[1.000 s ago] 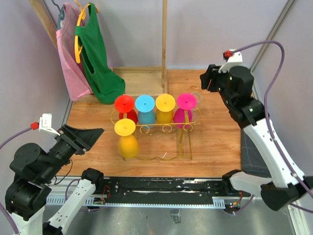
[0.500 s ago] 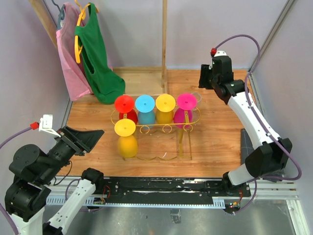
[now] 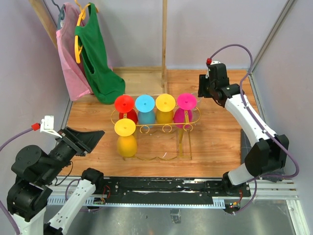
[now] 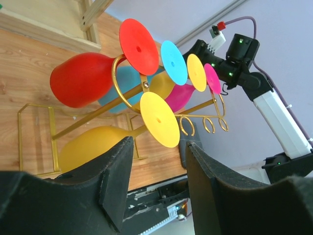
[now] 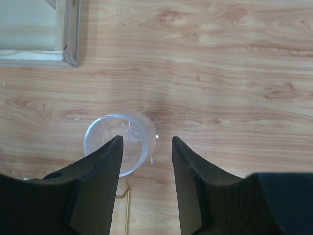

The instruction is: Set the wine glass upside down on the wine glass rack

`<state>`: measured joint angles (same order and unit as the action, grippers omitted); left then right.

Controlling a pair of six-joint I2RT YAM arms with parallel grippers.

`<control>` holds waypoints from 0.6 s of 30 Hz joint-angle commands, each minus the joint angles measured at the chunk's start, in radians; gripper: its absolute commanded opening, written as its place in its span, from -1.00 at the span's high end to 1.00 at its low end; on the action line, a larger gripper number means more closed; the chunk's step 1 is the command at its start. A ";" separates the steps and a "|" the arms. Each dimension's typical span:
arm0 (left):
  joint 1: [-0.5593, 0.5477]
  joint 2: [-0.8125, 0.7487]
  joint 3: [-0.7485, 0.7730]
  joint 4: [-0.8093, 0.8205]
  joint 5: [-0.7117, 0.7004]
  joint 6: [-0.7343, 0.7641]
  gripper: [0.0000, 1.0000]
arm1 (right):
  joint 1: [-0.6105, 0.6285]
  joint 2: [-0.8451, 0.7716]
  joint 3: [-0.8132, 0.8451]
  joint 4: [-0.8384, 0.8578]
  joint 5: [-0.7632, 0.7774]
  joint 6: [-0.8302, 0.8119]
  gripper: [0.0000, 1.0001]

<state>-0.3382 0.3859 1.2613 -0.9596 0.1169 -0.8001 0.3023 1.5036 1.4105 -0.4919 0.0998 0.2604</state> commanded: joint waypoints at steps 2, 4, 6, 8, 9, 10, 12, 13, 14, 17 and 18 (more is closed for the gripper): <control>-0.006 -0.010 -0.026 0.041 0.005 0.011 -0.04 | -0.020 0.004 -0.039 -0.014 -0.015 -0.020 0.09; -0.005 -0.011 -0.030 0.042 0.003 0.009 -0.04 | -0.019 0.013 -0.045 -0.014 -0.021 -0.020 0.10; -0.006 -0.012 -0.034 0.042 0.004 0.005 -0.04 | -0.020 0.028 -0.044 -0.014 -0.020 -0.022 0.11; -0.005 -0.012 -0.037 0.043 0.006 0.004 -0.04 | -0.019 0.044 -0.037 -0.014 -0.025 -0.025 0.15; -0.006 -0.014 -0.041 0.042 0.005 0.002 -0.04 | -0.020 0.052 -0.035 -0.014 -0.029 -0.024 0.17; -0.006 -0.015 -0.042 0.043 0.003 0.002 -0.04 | -0.019 0.058 -0.032 -0.015 -0.032 -0.024 0.20; -0.006 -0.016 -0.048 0.044 0.005 -0.001 -0.04 | -0.019 0.074 -0.029 -0.014 -0.033 -0.026 0.25; -0.006 -0.017 -0.050 0.045 0.007 -0.002 -0.04 | -0.020 0.078 -0.028 -0.014 -0.034 -0.024 0.26; -0.006 -0.017 -0.053 0.045 0.006 -0.003 -0.04 | -0.019 0.084 -0.027 -0.015 -0.035 -0.026 0.29; -0.005 -0.017 -0.055 0.048 0.004 -0.006 -0.04 | -0.020 0.102 -0.018 -0.015 -0.040 -0.029 0.35; -0.006 -0.018 -0.055 0.048 0.002 -0.006 -0.04 | -0.020 0.105 -0.016 -0.014 -0.042 -0.029 0.37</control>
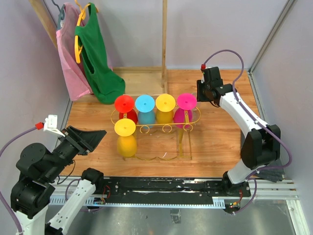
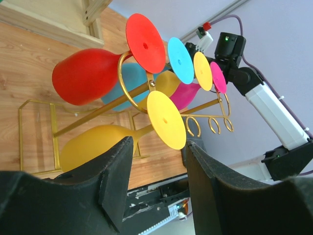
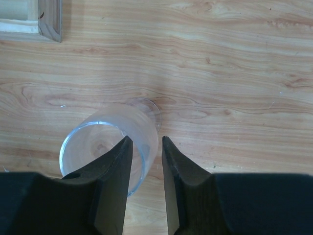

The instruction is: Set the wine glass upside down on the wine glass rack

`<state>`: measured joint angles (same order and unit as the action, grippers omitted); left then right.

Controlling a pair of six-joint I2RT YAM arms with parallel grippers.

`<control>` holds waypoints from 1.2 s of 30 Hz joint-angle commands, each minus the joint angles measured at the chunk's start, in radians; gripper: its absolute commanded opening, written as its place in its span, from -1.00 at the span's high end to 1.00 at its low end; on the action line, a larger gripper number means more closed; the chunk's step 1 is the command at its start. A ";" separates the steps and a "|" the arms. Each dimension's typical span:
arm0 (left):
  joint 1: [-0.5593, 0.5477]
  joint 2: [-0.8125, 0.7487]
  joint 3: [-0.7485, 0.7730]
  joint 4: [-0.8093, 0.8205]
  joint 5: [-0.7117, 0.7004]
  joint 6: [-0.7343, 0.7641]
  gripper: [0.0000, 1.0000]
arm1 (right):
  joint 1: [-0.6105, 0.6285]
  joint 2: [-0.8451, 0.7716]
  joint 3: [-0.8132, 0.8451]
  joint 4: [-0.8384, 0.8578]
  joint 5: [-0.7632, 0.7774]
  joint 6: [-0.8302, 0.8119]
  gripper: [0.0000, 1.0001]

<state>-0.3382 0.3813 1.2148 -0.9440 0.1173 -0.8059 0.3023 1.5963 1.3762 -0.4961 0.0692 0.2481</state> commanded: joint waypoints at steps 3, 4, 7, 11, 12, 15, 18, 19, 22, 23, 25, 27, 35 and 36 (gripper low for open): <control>-0.005 -0.015 -0.011 0.034 -0.005 -0.004 -0.04 | -0.019 0.017 0.022 -0.010 -0.016 -0.015 0.46; -0.005 -0.017 -0.012 0.033 -0.006 -0.005 -0.04 | -0.020 0.016 0.024 -0.010 -0.016 -0.014 0.50; -0.007 -0.020 -0.018 0.034 -0.010 -0.008 -0.04 | -0.020 0.016 0.024 -0.010 -0.014 -0.016 0.66; -0.007 -0.022 -0.021 0.039 -0.012 -0.012 -0.04 | -0.019 0.007 0.024 -0.011 -0.014 -0.014 0.81; -0.005 -0.022 -0.023 0.040 -0.012 -0.012 -0.04 | -0.019 0.003 0.023 -0.011 -0.013 -0.013 0.86; -0.006 -0.020 -0.026 0.041 -0.009 -0.013 -0.04 | -0.019 -0.010 0.022 -0.010 -0.004 -0.013 0.98; -0.006 -0.022 -0.028 0.040 -0.008 -0.014 -0.04 | -0.019 -0.030 0.015 -0.010 0.009 -0.011 0.98; -0.005 -0.023 -0.029 0.040 -0.007 -0.014 -0.04 | -0.019 -0.037 0.012 -0.011 0.013 -0.011 0.98; -0.005 -0.027 -0.036 0.040 -0.009 -0.015 -0.04 | -0.018 -0.074 -0.002 -0.010 0.024 -0.002 0.98; -0.006 -0.029 -0.038 0.040 -0.010 -0.017 -0.04 | -0.018 -0.090 -0.005 -0.009 0.028 0.001 0.98; -0.005 -0.030 -0.045 0.044 -0.008 -0.020 -0.04 | -0.018 -0.138 -0.023 0.012 0.037 0.005 0.98; -0.005 -0.029 -0.049 0.049 -0.007 -0.023 -0.04 | -0.018 -0.188 -0.054 0.041 0.059 0.008 0.98; -0.006 -0.044 -0.060 0.088 -0.016 -0.031 -0.04 | 0.027 -0.416 -0.150 0.191 0.289 0.002 0.98; -0.006 -0.045 -0.061 0.095 -0.016 -0.033 -0.04 | 0.028 -0.440 -0.159 0.210 0.301 0.004 0.98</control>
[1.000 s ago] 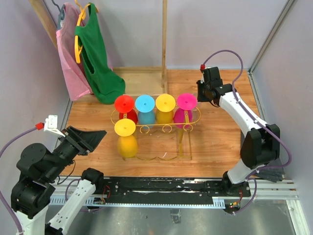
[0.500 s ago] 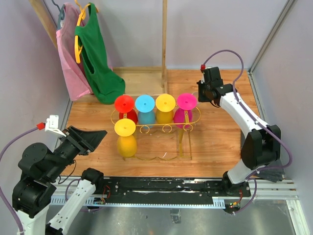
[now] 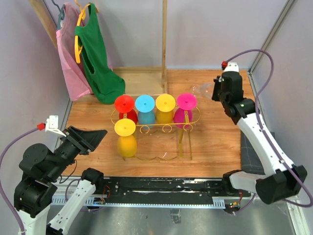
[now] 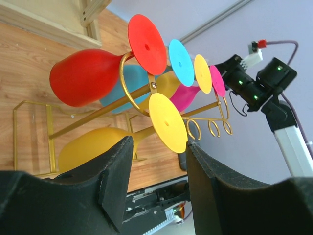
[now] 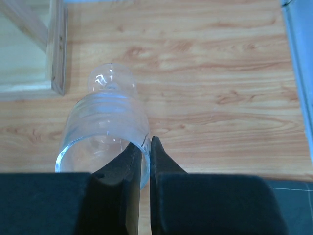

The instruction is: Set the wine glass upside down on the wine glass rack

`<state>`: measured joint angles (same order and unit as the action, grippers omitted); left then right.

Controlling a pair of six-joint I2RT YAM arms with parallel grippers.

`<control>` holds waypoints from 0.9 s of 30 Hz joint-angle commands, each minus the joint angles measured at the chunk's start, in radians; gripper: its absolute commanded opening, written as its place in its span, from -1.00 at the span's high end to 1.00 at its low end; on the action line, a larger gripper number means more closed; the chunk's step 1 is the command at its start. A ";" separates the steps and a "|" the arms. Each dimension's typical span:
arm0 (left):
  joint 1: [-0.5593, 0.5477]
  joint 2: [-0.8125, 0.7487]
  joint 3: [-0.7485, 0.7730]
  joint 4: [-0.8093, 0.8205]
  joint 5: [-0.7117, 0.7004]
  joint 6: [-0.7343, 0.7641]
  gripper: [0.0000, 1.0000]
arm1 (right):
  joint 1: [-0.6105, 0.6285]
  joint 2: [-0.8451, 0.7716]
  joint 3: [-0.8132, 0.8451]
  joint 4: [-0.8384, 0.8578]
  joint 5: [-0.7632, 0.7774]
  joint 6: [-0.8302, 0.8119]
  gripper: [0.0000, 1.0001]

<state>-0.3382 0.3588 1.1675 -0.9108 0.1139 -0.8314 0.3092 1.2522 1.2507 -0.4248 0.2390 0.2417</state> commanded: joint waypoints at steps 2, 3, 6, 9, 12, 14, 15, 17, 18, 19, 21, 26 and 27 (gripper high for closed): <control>-0.005 -0.024 -0.014 0.071 -0.009 -0.005 -0.04 | 0.024 -0.150 -0.053 0.178 0.151 0.016 0.98; -0.006 -0.024 -0.013 0.073 -0.010 -0.006 -0.04 | 0.025 -0.177 -0.066 0.202 0.155 0.013 0.98; -0.006 -0.025 -0.016 0.077 -0.027 -0.012 -0.04 | 0.043 -0.280 -0.109 0.292 0.165 0.002 0.98; -0.007 -0.036 -0.047 0.108 -0.035 -0.033 -0.04 | 0.049 -0.374 -0.155 0.387 0.137 0.010 0.98; -0.005 -0.035 -0.078 0.159 -0.018 -0.052 -0.04 | 0.050 -0.447 -0.169 0.454 0.080 0.024 0.98; -0.005 -0.027 -0.086 0.178 -0.014 -0.055 -0.03 | 0.050 -0.489 -0.175 0.489 0.023 0.046 0.98; -0.006 -0.025 -0.091 0.185 -0.017 -0.058 -0.03 | 0.050 -0.513 -0.182 0.513 -0.010 0.067 0.98; -0.006 -0.033 -0.116 0.218 -0.026 -0.066 -0.03 | 0.051 -0.554 -0.194 0.561 -0.076 0.113 0.98; -0.005 -0.042 -0.134 0.242 -0.026 -0.075 -0.03 | 0.050 -0.566 -0.193 0.580 -0.120 0.137 0.98; -0.006 -0.054 -0.162 0.274 -0.022 -0.088 -0.03 | 0.050 -0.572 -0.190 0.605 -0.168 0.154 0.98; -0.006 -0.067 -0.198 0.345 0.002 -0.112 -0.03 | 0.050 -0.569 -0.177 0.652 -0.282 0.203 0.98; -0.004 -0.063 -0.268 0.511 0.048 -0.173 -0.04 | 0.050 -0.497 -0.130 0.797 -0.572 0.374 0.98; -0.005 -0.064 -0.293 0.558 0.059 -0.192 -0.04 | 0.050 -0.476 -0.121 0.839 -0.636 0.411 0.98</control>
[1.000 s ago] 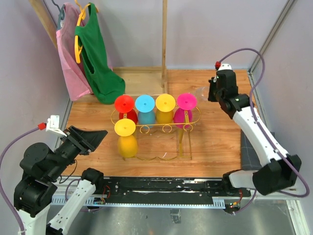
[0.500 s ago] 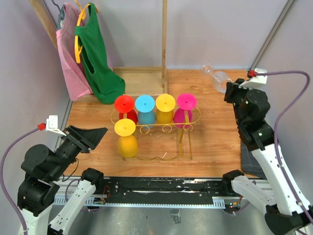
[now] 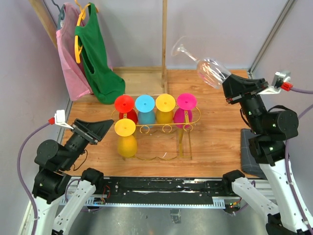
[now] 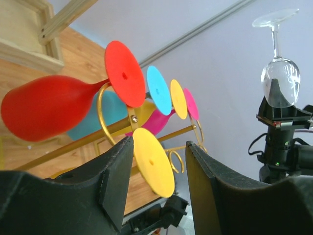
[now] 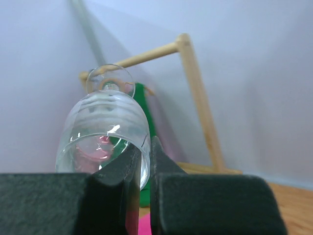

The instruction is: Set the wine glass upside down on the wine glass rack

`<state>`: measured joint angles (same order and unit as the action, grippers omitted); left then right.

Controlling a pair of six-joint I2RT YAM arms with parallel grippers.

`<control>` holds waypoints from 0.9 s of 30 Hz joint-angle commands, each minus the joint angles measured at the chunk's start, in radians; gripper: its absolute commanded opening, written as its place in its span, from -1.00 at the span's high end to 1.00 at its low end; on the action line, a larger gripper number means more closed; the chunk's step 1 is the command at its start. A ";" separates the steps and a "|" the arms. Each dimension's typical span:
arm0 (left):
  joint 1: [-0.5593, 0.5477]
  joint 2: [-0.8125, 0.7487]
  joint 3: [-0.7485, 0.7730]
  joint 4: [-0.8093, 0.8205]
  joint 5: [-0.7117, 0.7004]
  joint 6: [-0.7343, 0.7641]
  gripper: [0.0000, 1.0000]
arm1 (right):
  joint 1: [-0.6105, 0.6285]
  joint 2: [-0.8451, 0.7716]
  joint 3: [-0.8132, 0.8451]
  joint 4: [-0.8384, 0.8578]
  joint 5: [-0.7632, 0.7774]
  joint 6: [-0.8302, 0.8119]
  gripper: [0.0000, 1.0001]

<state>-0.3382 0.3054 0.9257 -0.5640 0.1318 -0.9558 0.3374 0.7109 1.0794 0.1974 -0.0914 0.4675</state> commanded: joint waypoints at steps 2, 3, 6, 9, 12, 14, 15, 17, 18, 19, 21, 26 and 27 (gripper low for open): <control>-0.006 -0.006 -0.096 0.314 0.074 -0.108 -0.04 | 0.022 0.106 0.069 0.294 -0.410 0.251 0.98; -0.005 0.002 -0.109 0.365 0.088 -0.126 -0.04 | 0.022 0.123 0.072 0.328 -0.445 0.278 0.98; -0.005 0.051 -0.110 0.471 0.128 -0.146 -0.05 | 0.022 0.155 0.075 0.403 -0.503 0.334 0.98; -0.006 0.115 -0.080 0.525 0.153 -0.147 -0.06 | 0.022 0.182 0.079 0.485 -0.576 0.385 0.98; -0.006 0.175 -0.070 0.627 0.199 -0.192 -0.07 | 0.022 0.225 0.097 0.579 -0.659 0.463 0.98; -0.006 0.214 -0.072 0.716 0.239 -0.235 -0.07 | 0.022 0.251 0.109 0.633 -0.698 0.513 0.98; -0.006 0.231 -0.072 0.756 0.256 -0.255 -0.07 | 0.022 0.260 0.112 0.663 -0.712 0.534 0.98; -0.006 0.261 -0.068 0.826 0.289 -0.298 -0.07 | 0.022 0.277 0.111 0.721 -0.734 0.581 0.98; -0.006 0.274 -0.064 0.865 0.303 -0.317 -0.07 | 0.022 0.288 0.112 0.760 -0.748 0.605 0.98; -0.004 0.285 -0.062 0.897 0.317 -0.336 -0.07 | 0.022 0.303 0.114 0.798 -0.760 0.637 0.98; -0.005 0.304 -0.060 0.972 0.343 -0.380 -0.07 | 0.022 0.334 0.115 0.893 -0.772 0.711 0.98; -0.006 0.337 -0.043 1.099 0.400 -0.476 -0.07 | 0.025 0.428 0.125 1.104 -0.770 0.877 0.98; -0.006 0.341 -0.037 1.113 0.410 -0.490 -0.13 | 0.030 0.441 0.128 1.124 -0.769 0.893 0.98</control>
<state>-0.3382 0.6353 0.8402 0.3798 0.4656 -1.3560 0.3374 1.1061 1.1614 1.0779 -0.8524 1.1820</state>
